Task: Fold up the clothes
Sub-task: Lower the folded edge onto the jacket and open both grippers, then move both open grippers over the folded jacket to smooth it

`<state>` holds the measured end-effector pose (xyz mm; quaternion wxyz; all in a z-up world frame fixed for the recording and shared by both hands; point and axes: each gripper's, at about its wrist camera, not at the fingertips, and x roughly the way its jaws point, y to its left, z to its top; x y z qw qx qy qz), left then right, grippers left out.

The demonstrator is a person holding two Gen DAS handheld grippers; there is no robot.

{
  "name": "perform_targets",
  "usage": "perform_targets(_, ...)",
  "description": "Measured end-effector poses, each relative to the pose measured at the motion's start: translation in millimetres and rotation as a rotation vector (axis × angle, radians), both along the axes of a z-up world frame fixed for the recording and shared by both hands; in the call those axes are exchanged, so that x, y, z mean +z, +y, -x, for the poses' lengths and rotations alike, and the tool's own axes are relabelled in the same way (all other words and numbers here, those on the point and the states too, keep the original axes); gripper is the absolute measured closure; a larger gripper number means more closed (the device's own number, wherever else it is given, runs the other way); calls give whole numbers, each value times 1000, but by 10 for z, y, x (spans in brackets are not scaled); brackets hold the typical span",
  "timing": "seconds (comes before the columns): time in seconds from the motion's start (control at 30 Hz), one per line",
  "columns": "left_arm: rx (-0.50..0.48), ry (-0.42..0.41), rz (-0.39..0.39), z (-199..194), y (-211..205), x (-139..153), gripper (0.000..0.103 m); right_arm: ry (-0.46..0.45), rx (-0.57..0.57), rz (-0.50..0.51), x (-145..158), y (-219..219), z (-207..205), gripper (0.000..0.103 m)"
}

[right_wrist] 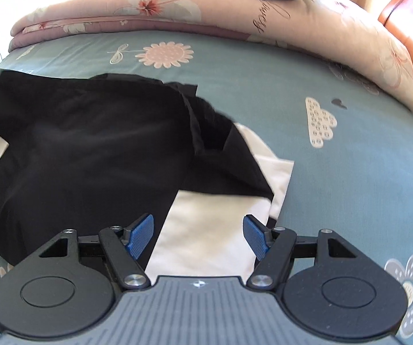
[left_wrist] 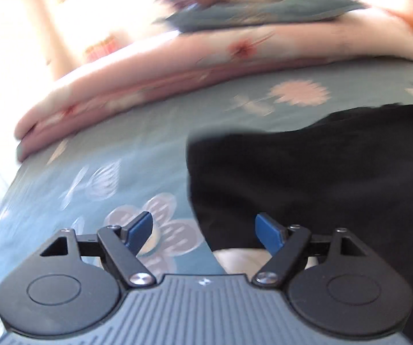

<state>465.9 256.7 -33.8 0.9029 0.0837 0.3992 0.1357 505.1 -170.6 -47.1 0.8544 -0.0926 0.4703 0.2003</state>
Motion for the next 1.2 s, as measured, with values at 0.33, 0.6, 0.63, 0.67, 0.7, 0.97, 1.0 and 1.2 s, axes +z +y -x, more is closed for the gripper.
perform_targets(0.33,180,112,463,663,269,-574,25,130,-96,-103,-190,-442,322,30)
perform_targets(0.6,274,108,765,1125,382,-922,25,309,-279,-405,-593,-972,442,55)
perform_targets(0.63,266,103,794,1148,394,-921,26,312,-290,-442,-598,-1008,456,60)
perform_targets(0.67,250,101,809,1156,399,-899,26,310,-298,-473,-593,-1036,469,63)
perform_targets(0.7,234,98,795,1158,391,-876,26,300,-299,-490,-578,-1052,480,63)
perform_targets(0.97,225,48,756,1165,385,-825,30,199,-285,-422,-526,-1028,315,67)
perform_targets(1.0,211,54,743,1161,358,-812,36,197,-276,-439,-502,-1029,308,70)
perform_targets(1.2,157,55,718,1258,268,-732,71,286,-236,-533,-537,-1056,419,81)
